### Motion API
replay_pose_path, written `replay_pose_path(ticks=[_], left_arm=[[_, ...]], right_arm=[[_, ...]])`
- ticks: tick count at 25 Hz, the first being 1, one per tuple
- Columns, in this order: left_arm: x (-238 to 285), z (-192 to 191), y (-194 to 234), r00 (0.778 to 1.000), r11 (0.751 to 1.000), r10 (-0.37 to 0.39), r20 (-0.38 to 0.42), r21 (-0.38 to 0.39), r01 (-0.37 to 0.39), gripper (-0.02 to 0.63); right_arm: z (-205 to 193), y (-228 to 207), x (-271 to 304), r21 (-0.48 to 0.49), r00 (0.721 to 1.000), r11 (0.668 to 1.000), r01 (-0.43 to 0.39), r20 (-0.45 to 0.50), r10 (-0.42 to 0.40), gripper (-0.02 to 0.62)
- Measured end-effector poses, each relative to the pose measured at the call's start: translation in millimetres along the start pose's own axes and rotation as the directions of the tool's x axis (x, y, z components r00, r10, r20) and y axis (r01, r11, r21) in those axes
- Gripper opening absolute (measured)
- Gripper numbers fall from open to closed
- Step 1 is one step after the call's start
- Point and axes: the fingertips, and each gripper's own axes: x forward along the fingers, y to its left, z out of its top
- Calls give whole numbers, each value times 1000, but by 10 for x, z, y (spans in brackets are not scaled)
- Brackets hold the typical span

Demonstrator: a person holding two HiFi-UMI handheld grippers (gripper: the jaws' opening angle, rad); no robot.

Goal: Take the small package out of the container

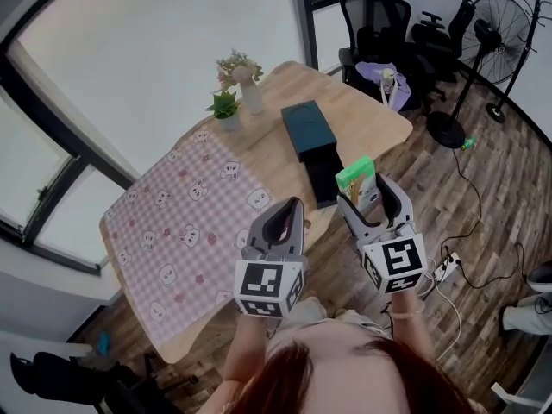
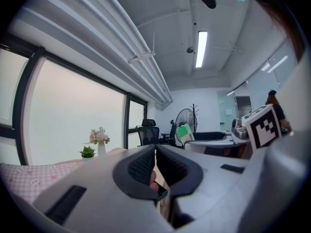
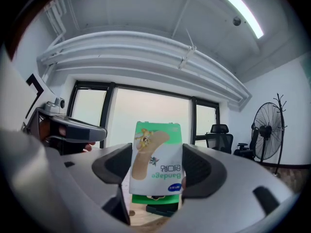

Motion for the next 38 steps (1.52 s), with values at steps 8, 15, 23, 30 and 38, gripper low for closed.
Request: replay_pose_path(ticks=[8,15,23,30,38], left_arm=[[-139,-7,-353,999,999,50,-2,-10,-50,15],[-209,-26,-630,997,997,74,2,-12,-74,15],[-194,-68,-981,998,998,62,-3,7,-62,15],[-131,-44,-1085,998,998,56,-15,28,-56,15],[-48,-9,-986,998,998,53,-24,36,-53,15]], right_arm=[[16,-182,-394,7,999,1000,-21,27,21,320],[9,-317,-693,-15,999,1000,-20,44,20,319],[-22,-488,-952,-29,998,1000,-5,69,7,319],[-13,-592,-986,-40,996,999,6,85,-3,319],[38,-555,-873,-40,996,999,-6,87,10,319]])
